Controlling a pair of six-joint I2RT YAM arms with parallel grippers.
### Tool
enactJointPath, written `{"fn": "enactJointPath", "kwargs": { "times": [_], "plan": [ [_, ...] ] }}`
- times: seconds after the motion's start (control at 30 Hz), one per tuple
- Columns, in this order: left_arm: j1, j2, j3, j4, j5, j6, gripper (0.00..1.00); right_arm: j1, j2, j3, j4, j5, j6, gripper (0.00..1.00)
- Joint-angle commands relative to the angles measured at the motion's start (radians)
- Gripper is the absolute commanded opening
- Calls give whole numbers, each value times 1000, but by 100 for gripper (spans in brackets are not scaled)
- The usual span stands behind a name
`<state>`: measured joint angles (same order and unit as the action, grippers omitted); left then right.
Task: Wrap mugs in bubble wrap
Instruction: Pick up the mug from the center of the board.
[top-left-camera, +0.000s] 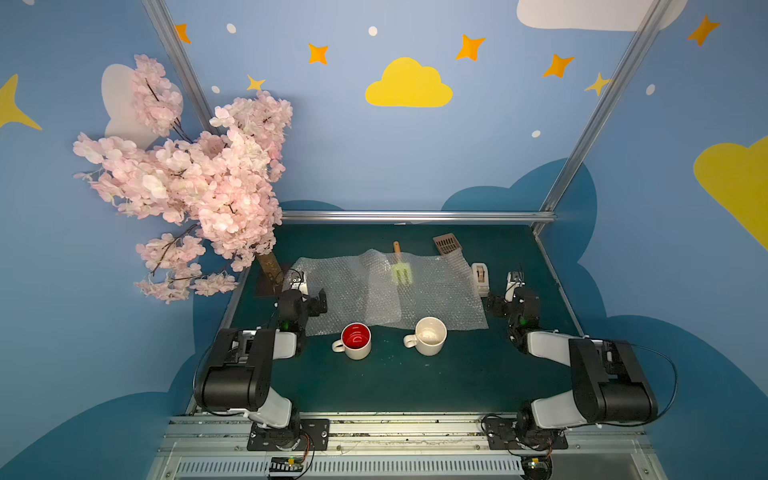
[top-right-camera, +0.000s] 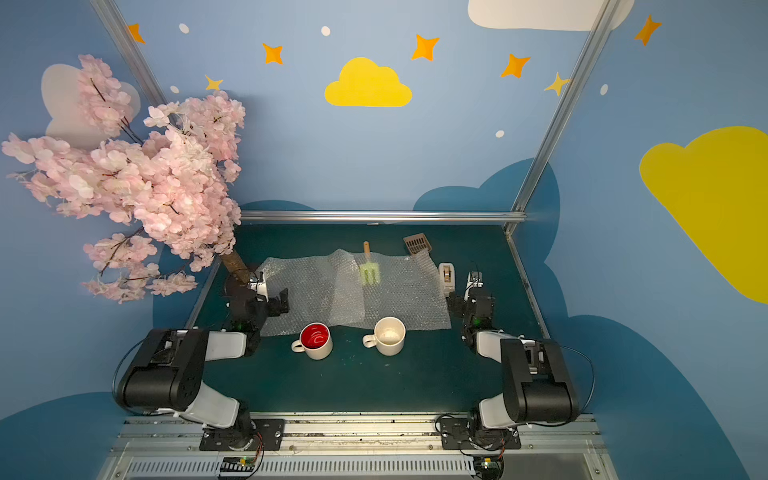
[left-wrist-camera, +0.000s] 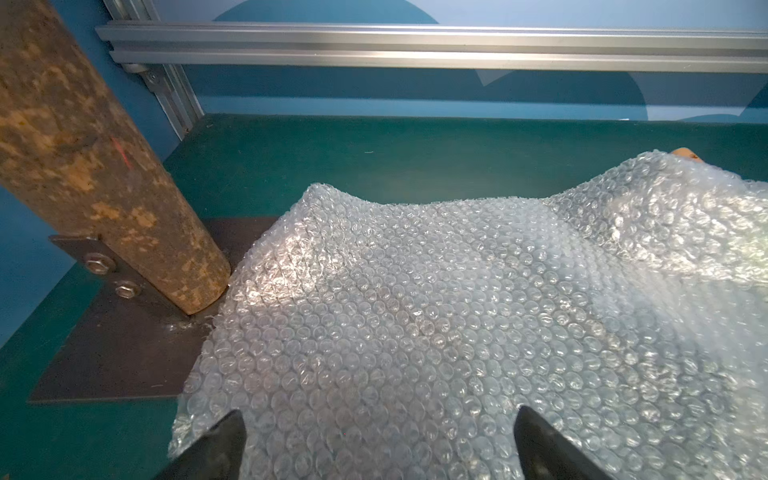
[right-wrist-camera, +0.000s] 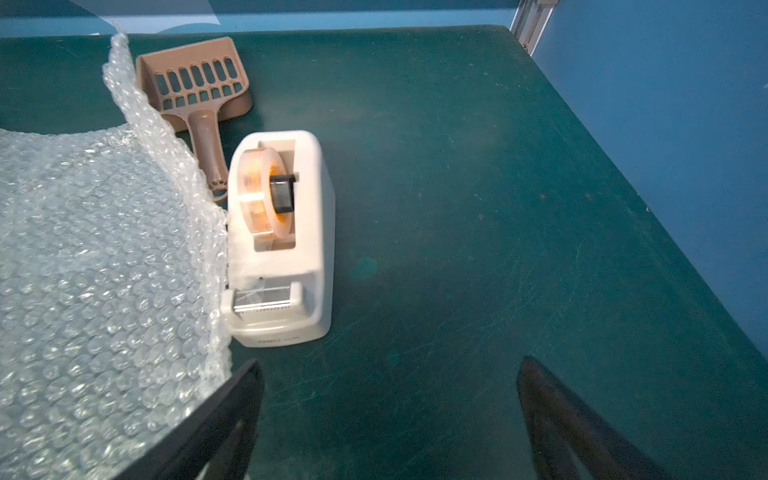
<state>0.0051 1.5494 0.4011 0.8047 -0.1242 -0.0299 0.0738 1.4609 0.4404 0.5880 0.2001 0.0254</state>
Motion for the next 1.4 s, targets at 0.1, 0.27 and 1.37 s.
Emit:
{"fn": "enactJointPath", "kwargs": {
  "times": [0.1, 0.27, 1.37],
  "plan": [
    [-1, -14, -5, 12, 8, 2, 100, -1, 4, 19, 16, 7, 2, 94],
    [-1, -15, -5, 12, 7, 2, 100, -2, 6, 21, 14, 7, 2, 94],
    [-49, -315, 456, -951, 52, -185, 95, 253, -327, 475, -980, 60, 140, 91]
  ]
}}
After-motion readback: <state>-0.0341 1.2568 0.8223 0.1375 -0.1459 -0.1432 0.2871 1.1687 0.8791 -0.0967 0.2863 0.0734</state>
